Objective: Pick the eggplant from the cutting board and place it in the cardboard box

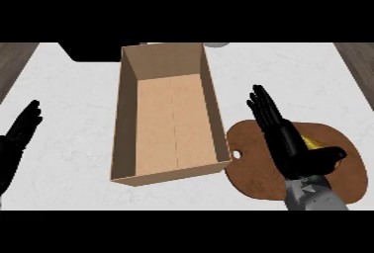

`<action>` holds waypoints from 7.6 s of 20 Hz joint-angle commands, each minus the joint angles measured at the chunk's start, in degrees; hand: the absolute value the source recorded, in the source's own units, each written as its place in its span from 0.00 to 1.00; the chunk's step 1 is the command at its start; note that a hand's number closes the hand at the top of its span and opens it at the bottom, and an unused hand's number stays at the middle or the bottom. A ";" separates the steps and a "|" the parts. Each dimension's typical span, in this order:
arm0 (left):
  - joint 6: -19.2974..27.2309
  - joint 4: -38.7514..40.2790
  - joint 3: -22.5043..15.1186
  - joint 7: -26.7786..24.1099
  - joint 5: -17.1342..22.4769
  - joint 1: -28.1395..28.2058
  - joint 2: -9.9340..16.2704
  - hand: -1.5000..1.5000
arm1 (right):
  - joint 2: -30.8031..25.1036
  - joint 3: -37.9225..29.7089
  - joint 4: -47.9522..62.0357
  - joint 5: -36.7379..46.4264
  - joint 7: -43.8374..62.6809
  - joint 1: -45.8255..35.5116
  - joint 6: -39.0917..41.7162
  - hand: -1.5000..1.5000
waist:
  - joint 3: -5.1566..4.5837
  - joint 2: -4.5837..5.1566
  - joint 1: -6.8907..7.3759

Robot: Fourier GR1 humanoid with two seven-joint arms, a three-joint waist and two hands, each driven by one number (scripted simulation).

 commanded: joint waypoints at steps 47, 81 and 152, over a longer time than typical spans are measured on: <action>5.44 10.08 -3.23 -1.63 -12.38 -6.62 -17.02 0.50 | -31.02 1.46 18.05 36.79 1.19 -13.56 57.83 0.00 | 0.79 0.46 0.53; -0.27 6.57 0.96 -6.71 -17.13 0.91 -21.41 0.50 | -20.44 -6.00 21.21 60.70 -10.62 -3.65 55.74 0.00 | 0.79 0.42 0.63; -2.52 5.66 2.22 -1.11 -18.78 -5.38 -22.11 0.50 | 11.60 8.46 26.35 66.67 63.14 -43.63 -3.69 1.00 | 0.75 1.02 3.50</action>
